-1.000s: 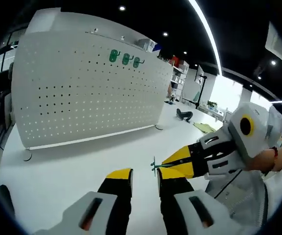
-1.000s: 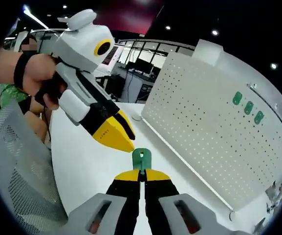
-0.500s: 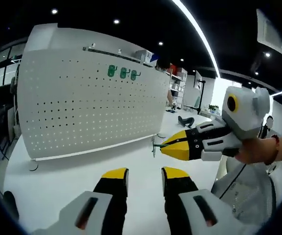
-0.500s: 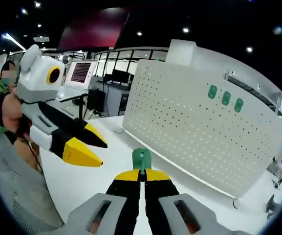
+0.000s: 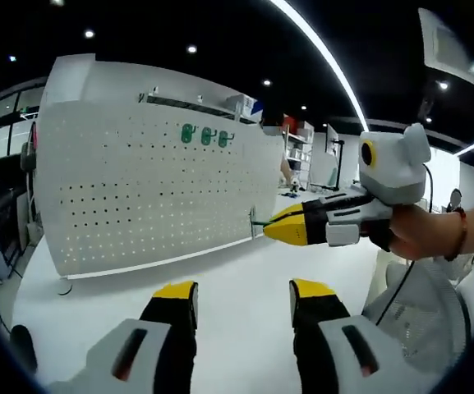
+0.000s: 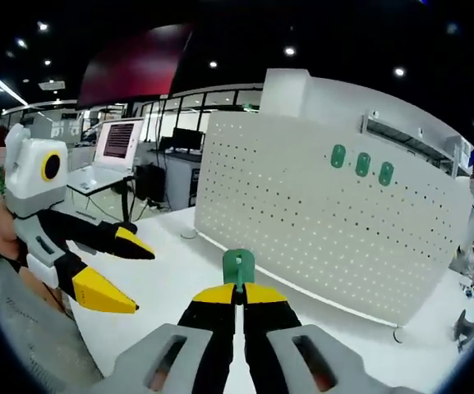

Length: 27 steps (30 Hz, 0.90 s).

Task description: Insert the hook assembly into the mounting plate slot until the hook locks in place.

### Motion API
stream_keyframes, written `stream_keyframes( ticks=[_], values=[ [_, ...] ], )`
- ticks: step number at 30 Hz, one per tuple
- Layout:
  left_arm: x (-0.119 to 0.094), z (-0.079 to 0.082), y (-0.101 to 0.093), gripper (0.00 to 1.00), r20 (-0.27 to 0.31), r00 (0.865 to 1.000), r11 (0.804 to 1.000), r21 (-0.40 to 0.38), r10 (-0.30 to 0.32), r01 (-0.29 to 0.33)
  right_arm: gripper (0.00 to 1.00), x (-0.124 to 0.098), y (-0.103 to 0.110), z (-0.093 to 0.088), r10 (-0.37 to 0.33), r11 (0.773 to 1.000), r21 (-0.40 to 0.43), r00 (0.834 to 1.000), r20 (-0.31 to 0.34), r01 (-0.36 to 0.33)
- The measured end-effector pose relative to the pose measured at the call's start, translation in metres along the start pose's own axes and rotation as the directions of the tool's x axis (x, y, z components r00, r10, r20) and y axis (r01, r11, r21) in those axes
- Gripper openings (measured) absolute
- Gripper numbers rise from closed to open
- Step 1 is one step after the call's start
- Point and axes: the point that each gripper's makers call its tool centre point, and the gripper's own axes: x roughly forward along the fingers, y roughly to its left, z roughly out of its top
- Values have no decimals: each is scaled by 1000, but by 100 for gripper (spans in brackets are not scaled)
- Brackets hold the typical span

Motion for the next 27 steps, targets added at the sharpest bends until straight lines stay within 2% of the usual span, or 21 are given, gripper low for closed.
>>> stream_keyframes(
  ticks=[3,7,16,22,27],
  values=[
    [-3,4,-3,53,28,999,1000,-2,-22,22,1,2,-4,7,-7,999,53,1000,21,6],
    [-6,10,-5,57,57,998,1000,15,-26,25,1,6,-10,14,-28,997,73,999,30,26],
    [-11,3,-8,66,29,998,997,49,-60,58,1,16,-19,31,-62,992,112,996,58,55],
    [-14,5,-7,69,57,996,998,17,-68,68,1,20,-27,38,-88,987,137,994,66,78],
    [-15,6,-13,73,60,995,996,38,-85,83,1,24,-37,46,-120,982,155,990,75,108]
  ],
)
